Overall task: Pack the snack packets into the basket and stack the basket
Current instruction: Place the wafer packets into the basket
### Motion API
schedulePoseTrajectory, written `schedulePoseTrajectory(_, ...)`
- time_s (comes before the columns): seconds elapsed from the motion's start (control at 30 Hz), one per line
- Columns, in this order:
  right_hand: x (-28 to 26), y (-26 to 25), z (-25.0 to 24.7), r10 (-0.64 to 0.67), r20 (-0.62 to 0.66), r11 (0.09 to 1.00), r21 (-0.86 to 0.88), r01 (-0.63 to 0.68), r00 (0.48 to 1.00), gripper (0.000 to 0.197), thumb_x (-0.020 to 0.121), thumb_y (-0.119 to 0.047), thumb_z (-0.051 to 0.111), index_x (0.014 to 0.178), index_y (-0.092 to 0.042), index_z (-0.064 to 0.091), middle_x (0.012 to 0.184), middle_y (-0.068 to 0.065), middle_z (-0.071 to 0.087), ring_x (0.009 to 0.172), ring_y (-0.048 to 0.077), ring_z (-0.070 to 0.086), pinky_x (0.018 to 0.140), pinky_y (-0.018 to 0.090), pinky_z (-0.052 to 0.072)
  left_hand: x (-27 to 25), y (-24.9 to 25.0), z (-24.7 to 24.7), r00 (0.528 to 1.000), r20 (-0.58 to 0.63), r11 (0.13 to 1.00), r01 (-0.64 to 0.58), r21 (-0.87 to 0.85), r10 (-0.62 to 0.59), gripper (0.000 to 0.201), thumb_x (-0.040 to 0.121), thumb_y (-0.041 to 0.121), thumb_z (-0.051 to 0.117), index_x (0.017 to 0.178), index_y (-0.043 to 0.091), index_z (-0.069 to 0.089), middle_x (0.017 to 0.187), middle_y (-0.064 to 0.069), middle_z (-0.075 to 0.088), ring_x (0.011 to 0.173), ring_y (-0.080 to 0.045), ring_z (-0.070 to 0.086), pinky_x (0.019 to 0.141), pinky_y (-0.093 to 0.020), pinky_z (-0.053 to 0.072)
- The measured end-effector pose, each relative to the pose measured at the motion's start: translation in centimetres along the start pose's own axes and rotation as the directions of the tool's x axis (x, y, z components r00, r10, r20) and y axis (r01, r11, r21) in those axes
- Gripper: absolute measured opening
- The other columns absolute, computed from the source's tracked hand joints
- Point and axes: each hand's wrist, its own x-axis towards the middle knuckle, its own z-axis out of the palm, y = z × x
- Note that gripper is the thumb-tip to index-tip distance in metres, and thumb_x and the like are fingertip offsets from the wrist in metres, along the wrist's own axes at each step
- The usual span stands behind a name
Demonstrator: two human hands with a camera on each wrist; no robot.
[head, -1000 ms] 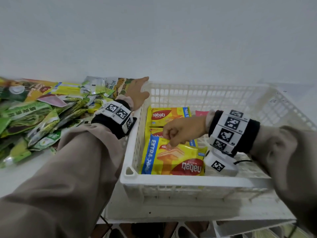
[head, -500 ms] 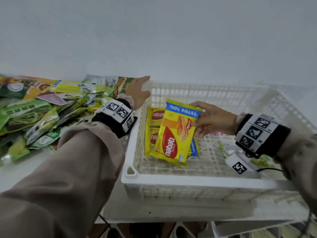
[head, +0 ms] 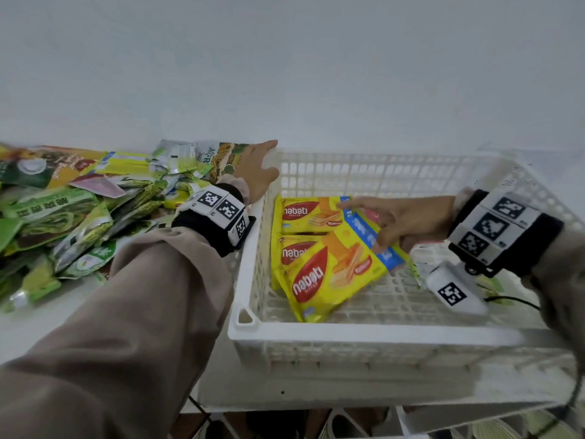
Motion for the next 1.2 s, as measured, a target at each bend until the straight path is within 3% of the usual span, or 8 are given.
schedulePoseTrajectory(0.3,1.0,2.2,2.2,0.264,0.196,0.958,-0.166,-0.233,0.944,0.028,0.09,-0.015,0.055,0.115,-0.004,0.051,0.052,-0.006,0.039,0.041,0.006,0.043,0.064,0.027,0.058,0.0,0.0,0.1,1.0,-0.013,1.0,-0.002,-0.004,0.002,0.06,0.089,0.008,0.044,0.144,0.023,0.026,0.154,-0.007,0.015,0.141,-0.022,0.015,0.113,-0.038,0.018)
schedulePoseTrajectory(0.5,1.4,2.5,1.7,0.241,0.245,0.969,-0.11,-0.22,0.939,0.083,0.03,-0.057,0.088,0.1,-0.023,0.058,0.074,0.0,0.056,0.06,0.009,0.055,0.055,0.02,0.051,-0.1,0.2,0.1,1.0,-0.017,1.0,-0.011,-0.016,0.011,0.058,0.09,0.007,0.044,0.144,0.02,0.027,0.151,-0.008,0.018,0.139,-0.022,0.021,0.11,-0.034,0.022)
schedulePoseTrajectory(0.57,1.5,2.1,2.8,0.284,0.252,0.947,-0.227,-0.229,0.925,0.078,0.052,-0.054,0.082,0.115,-0.019,0.053,0.097,0.003,0.068,0.088,0.014,0.064,0.076,0.025,0.054,-0.1,0.3,0.1,1.0,-0.019,1.0,-0.011,-0.015,0.01,0.058,0.09,0.007,0.044,0.144,0.02,0.027,0.151,-0.008,0.018,0.139,-0.022,0.021,0.11,-0.034,0.022)
schedulePoseTrajectory(0.67,2.0,2.0,4.3,0.277,0.137,0.835,-0.525,-0.168,0.951,0.072,0.089,-0.043,0.052,0.146,-0.011,0.022,0.153,0.006,0.023,0.137,0.025,0.032,0.112,0.036,0.031,-0.2,0.3,0.1,1.0,-0.02,1.0,-0.007,-0.01,0.006,0.059,0.09,0.008,0.044,0.144,0.021,0.026,0.152,-0.008,0.018,0.138,-0.022,0.021,0.109,-0.035,0.022)
schedulePoseTrajectory(0.73,2.0,1.7,4.8,0.229,0.12,0.822,-0.556,-0.126,0.966,0.069,0.091,-0.045,0.049,0.145,-0.012,0.024,0.148,0.009,0.033,0.127,0.024,0.047,0.11,0.035,0.033,-0.2,0.3,0.1,1.0,-0.018,1.0,-0.006,-0.009,0.006,0.059,0.089,0.008,0.044,0.144,0.022,0.026,0.152,-0.007,0.017,0.139,-0.022,0.021,0.11,-0.035,0.021)
schedulePoseTrajectory(0.87,1.4,0.6,5.0,0.071,0.103,0.76,-0.65,0.013,0.992,0.049,0.087,-0.048,0.055,0.109,-0.004,0.057,0.073,0.004,0.066,0.055,0.008,0.06,0.065,0.017,0.049,-0.2,0.3,0.1,1.0,-0.02,1.0,-0.002,-0.013,0.002,0.06,0.089,0.008,0.044,0.144,0.023,0.026,0.153,-0.007,0.016,0.141,-0.021,0.017,0.112,-0.035,0.019)
schedulePoseTrajectory(1.03,0.6,-0.4,5.7,-0.137,0.029,0.21,-0.976,0.057,0.99,0.064,0.08,-0.067,0.048,0.129,-0.027,0.05,0.1,-0.005,0.061,0.101,0.02,0.058,0.069,0.023,0.034,-0.2,0.3,0.1,1.0,-0.025,1.0,-0.004,-0.011,0.004,0.059,0.089,0.008,0.044,0.144,0.023,0.026,0.153,-0.006,0.016,0.141,-0.021,0.016,0.112,-0.036,0.018)
schedulePoseTrajectory(1.2,0.9,-0.6,4.4,-0.275,0.044,0.301,-0.945,0.13,0.96,0.066,0.075,-0.062,0.058,0.135,-0.042,0.038,0.111,-0.008,0.054,0.11,0.012,0.05,0.064,0.022,0.031,0.0,0.2,0.1,1.0,-0.024,1.0,-0.008,-0.004,0.008,0.06,0.089,0.008,0.044,0.144,0.023,0.026,0.154,-0.006,0.016,0.142,-0.021,0.014,0.113,-0.037,0.018)
